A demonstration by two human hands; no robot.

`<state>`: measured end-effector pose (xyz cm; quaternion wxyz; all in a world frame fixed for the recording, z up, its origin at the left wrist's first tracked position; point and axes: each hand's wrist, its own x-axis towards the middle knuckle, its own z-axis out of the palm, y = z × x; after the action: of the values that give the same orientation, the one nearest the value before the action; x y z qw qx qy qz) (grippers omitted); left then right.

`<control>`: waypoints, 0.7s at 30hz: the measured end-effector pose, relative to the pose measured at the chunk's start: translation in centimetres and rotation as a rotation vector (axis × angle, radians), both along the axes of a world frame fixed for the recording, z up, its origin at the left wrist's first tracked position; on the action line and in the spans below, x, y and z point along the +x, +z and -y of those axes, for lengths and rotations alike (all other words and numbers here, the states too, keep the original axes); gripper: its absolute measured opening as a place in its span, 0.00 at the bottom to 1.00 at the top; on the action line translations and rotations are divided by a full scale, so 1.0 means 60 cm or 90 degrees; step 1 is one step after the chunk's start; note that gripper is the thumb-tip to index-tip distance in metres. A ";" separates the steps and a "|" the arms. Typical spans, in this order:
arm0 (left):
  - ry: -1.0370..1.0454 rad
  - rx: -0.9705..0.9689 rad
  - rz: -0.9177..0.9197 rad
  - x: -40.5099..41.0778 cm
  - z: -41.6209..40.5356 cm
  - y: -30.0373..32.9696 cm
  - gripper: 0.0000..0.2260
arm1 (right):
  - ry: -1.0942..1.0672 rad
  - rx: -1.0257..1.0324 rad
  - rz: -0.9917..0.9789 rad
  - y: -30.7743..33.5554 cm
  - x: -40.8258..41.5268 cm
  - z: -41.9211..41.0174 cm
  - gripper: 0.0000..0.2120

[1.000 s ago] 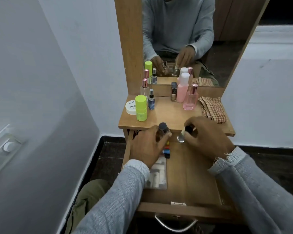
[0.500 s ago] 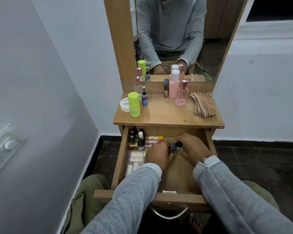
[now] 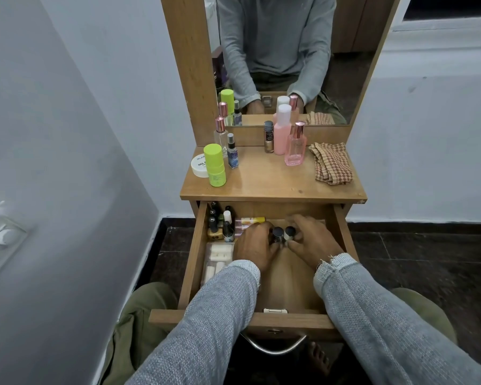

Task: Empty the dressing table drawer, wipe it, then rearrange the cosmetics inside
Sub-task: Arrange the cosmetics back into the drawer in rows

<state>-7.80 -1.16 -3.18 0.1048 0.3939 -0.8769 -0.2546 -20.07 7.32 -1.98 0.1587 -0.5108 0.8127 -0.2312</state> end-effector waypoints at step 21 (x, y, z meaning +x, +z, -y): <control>0.063 -0.007 -0.072 -0.019 0.023 -0.002 0.14 | -0.170 -0.085 0.151 -0.040 -0.002 0.050 0.15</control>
<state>-8.91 -2.54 -3.32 0.1688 0.4212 -0.8504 -0.2663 -20.20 4.33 -4.40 0.1873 -0.3771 0.8315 -0.3623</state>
